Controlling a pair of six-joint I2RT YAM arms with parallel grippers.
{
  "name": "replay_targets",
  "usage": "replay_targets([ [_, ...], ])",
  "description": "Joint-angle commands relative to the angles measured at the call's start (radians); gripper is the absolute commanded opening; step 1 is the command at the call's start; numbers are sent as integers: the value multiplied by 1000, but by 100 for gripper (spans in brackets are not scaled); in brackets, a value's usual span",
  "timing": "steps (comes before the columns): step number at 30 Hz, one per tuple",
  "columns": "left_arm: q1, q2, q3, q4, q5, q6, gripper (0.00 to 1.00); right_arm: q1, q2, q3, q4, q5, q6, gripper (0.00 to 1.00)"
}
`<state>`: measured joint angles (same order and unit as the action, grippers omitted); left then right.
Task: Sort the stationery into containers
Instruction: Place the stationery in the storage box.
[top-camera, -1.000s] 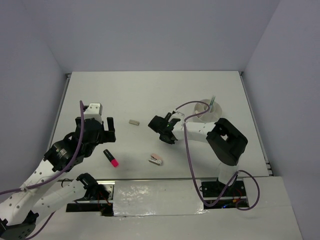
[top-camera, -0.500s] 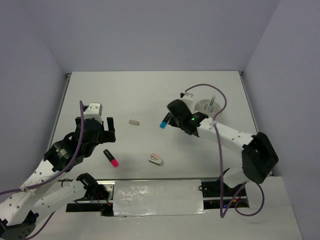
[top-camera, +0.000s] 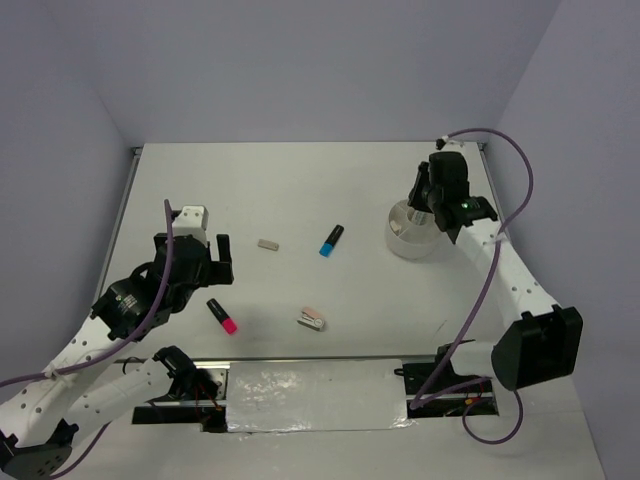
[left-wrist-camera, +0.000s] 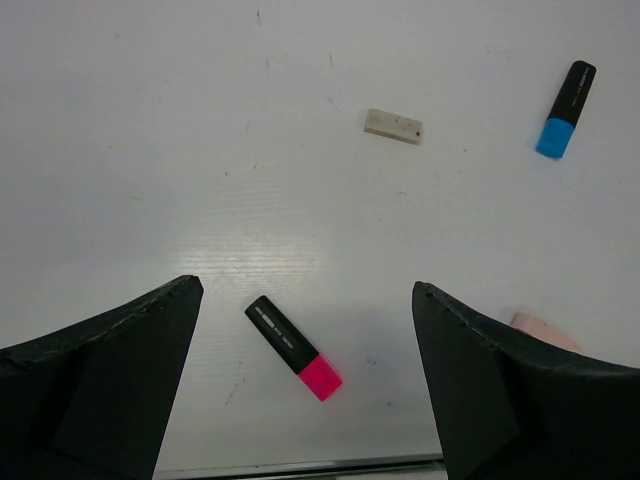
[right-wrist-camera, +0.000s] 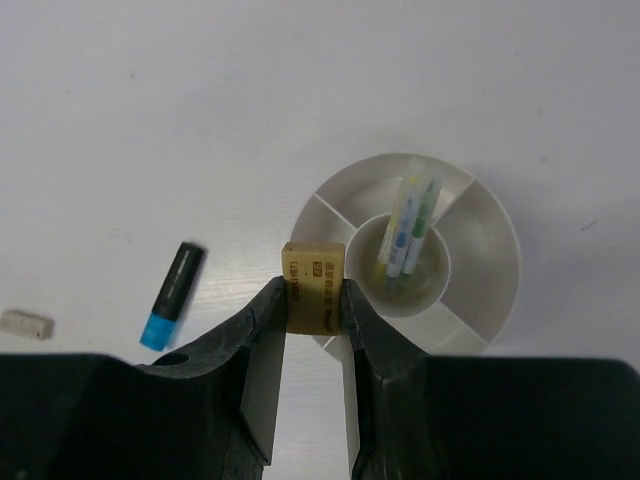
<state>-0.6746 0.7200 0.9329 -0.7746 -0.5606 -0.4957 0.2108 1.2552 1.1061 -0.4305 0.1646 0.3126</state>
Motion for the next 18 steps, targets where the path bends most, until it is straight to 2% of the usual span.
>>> replay_targets([
  [1, 4, -4, 0, 49, 4, 28, 99, -4, 79, 159, -101, 111, 69, 23],
  [3, 4, -7, 0, 46, 4, 28, 99, -5, 111, 178, -113, 177, 179, 23],
  [11, 4, -10, -2, 49, 8, 28, 99, -4, 136, 113, 1, 211, 538, 22],
  [14, 4, -17, -3, 51, 13, 31, 99, 10, 170, 126, 1, 266, 624, 22],
  [18, 4, -31, -5, 54, 21, 32, 99, 55, 239, 204, -89, 390, 718, 22],
])
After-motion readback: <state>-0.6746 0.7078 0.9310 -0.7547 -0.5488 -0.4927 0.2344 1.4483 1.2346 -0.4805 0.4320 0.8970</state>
